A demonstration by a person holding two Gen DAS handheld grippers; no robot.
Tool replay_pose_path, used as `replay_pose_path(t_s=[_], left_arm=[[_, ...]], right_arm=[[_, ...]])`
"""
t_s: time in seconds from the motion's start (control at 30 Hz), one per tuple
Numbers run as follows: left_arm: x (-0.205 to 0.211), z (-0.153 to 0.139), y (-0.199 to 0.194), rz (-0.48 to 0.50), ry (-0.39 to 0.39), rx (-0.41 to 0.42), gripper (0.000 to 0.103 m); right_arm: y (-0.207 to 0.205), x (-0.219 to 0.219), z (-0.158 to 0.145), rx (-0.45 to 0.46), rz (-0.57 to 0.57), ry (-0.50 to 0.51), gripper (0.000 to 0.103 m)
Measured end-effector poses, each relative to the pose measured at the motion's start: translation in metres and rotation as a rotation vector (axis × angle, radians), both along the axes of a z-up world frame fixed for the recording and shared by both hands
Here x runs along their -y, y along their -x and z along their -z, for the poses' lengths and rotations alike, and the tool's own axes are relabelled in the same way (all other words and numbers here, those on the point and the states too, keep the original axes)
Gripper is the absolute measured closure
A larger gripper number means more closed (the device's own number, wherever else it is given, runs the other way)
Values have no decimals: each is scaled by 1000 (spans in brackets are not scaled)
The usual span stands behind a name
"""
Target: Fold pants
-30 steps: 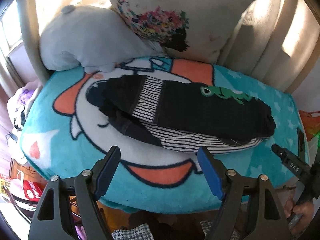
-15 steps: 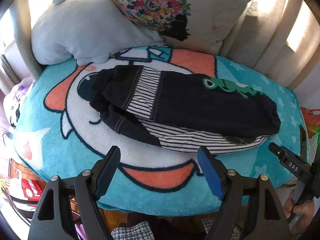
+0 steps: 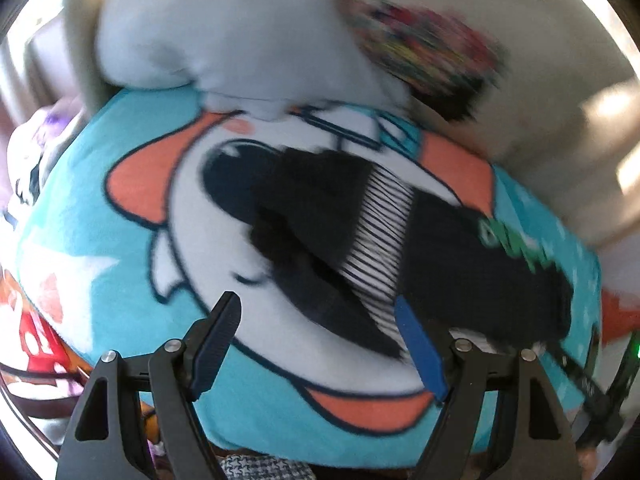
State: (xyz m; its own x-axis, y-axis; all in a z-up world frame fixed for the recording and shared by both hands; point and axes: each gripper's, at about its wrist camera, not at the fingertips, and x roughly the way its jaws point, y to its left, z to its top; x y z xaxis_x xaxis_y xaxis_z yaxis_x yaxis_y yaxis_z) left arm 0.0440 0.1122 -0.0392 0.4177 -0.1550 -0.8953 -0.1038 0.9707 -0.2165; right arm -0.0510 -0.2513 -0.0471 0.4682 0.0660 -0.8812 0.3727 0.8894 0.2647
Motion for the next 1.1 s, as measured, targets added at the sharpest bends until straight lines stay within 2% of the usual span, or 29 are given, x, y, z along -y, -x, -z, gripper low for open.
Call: replay_pose_path(t_s=[0.13, 0.17, 0.27, 0.37, 0.57, 0.6, 0.63, 0.73, 0.87, 0.93, 1.0, 1.1], left_arm=[[-35, 7, -13, -66, 104, -29, 24], [-42, 11, -17, -74, 148, -48, 24], [-45, 20, -24, -65, 218, -90, 24], [-37, 27, -35, -20, 259, -112, 24], [-31, 47, -62, 16, 277, -187, 26], [-30, 47, -64, 28, 286, -197, 31], [-29, 46, -65, 45, 299, -208, 44], [-36, 37, -66, 30, 336, -209, 47], [-45, 33, -70, 15, 447, -233, 47], [-40, 34, -71, 32, 493, -252, 47], [-31, 38, -72, 67, 531, -283, 47], [-18, 47, -75, 103, 556, -333, 47]], right_arm=[[4, 15, 0, 67, 68, -202, 35], [5, 18, 2, 77, 87, -248, 35], [5, 23, 5, 93, 134, -346, 35], [1, 19, 6, 86, 150, -364, 36], [-13, 15, 13, 47, 161, -308, 36], [-14, 15, 14, 42, 166, -319, 39], [-13, 16, 14, 42, 172, -345, 40], [-7, 20, 10, 95, 185, -482, 40], [-10, 11, 19, 178, 175, -820, 40], [-21, -8, 32, 146, 134, -908, 40], [-33, -27, 45, 93, 103, -947, 40], [-45, -50, 64, 2, 112, -911, 40]])
